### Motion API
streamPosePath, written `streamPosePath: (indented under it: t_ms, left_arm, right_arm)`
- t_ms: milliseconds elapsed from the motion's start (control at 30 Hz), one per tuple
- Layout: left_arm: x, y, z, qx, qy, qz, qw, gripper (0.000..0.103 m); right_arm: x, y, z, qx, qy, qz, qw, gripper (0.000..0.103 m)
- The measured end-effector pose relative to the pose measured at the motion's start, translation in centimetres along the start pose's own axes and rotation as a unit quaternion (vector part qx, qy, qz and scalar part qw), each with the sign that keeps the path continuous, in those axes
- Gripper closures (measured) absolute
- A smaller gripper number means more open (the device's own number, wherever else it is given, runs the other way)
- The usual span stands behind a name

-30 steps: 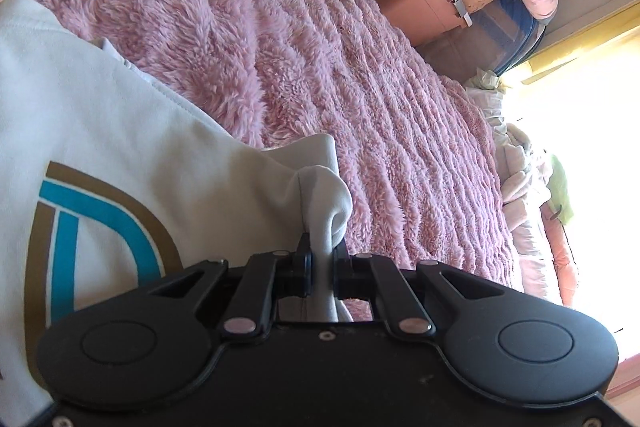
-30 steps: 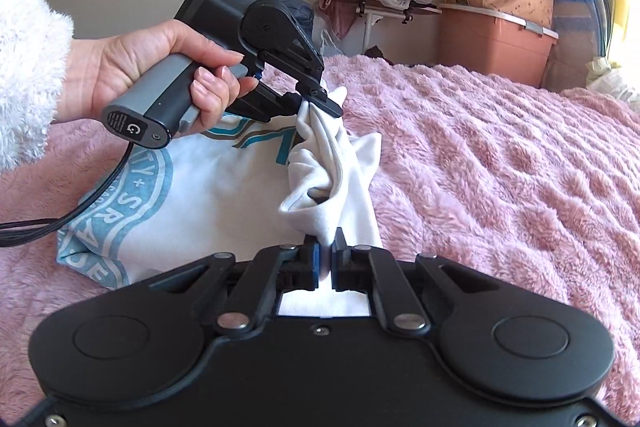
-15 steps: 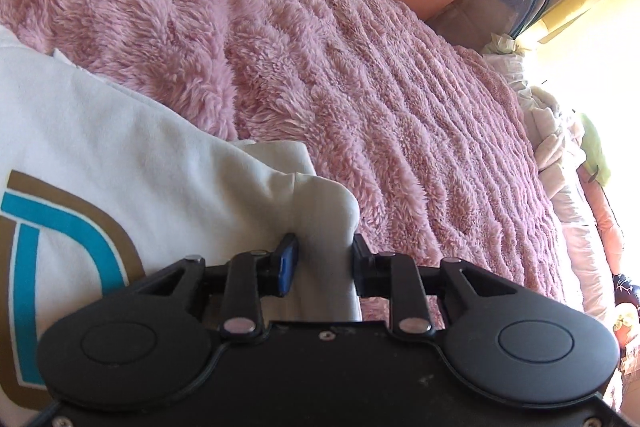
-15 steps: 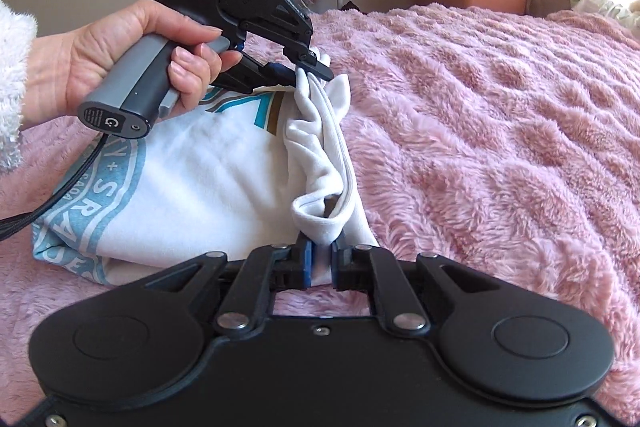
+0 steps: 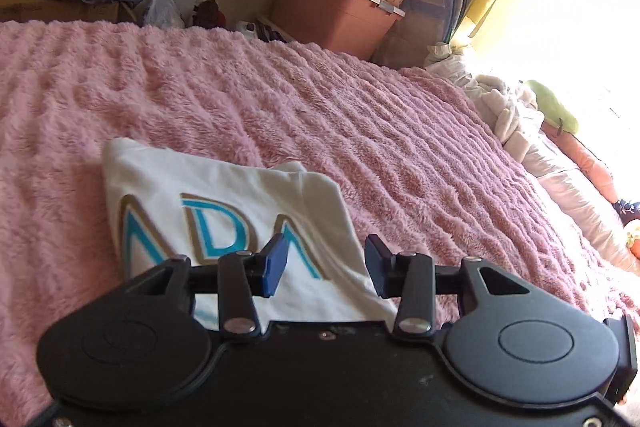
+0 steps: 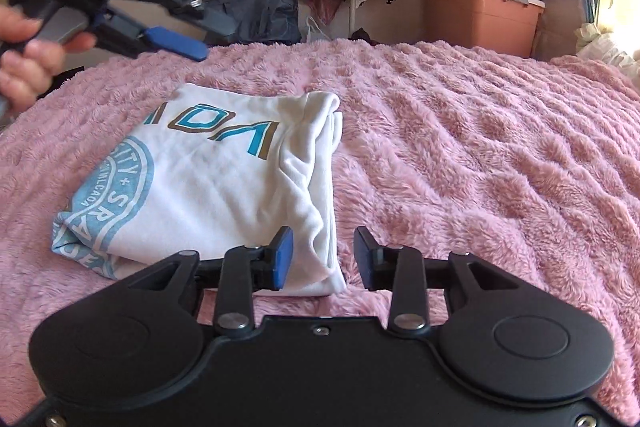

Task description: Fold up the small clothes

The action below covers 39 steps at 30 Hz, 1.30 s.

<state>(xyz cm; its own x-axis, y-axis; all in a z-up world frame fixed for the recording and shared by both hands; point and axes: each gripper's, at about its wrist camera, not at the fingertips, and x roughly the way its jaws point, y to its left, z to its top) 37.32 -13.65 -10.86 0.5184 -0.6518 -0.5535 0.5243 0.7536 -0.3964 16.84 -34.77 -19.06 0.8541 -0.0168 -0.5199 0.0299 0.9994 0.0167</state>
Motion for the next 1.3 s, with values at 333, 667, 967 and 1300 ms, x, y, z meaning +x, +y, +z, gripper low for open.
streamPosePath:
  t_ms: [333,667,967,1300]
  left_arm:
    - [-5.6,-0.6,-13.6,0.090,-0.034,0.134,0.9864,0.058]
    - [-1.8,-1.1,-15.5,0.063,0.000,0.168,0.9839,0.058]
    - [-1.9,-0.6,-15.6,0.026,-0.010,0.187,0.9820,0.060]
    - [-0.4,-1.8,-15.4,0.081,0.022,0.218,0.9723,0.098]
  right_arm:
    - [4.0,-0.4,0.9,0.017,0.053,0.017,0.998,0.064]
    - [4.1,0.4,0.5,-0.008,0.061,0.013,0.998,0.076]
    - [3.4,0.4,-0.1,-0.015,0.057,0.016,0.998,0.076]
    - [3.7,0.2,0.0,-0.007,0.058,0.020,0.998,0.094]
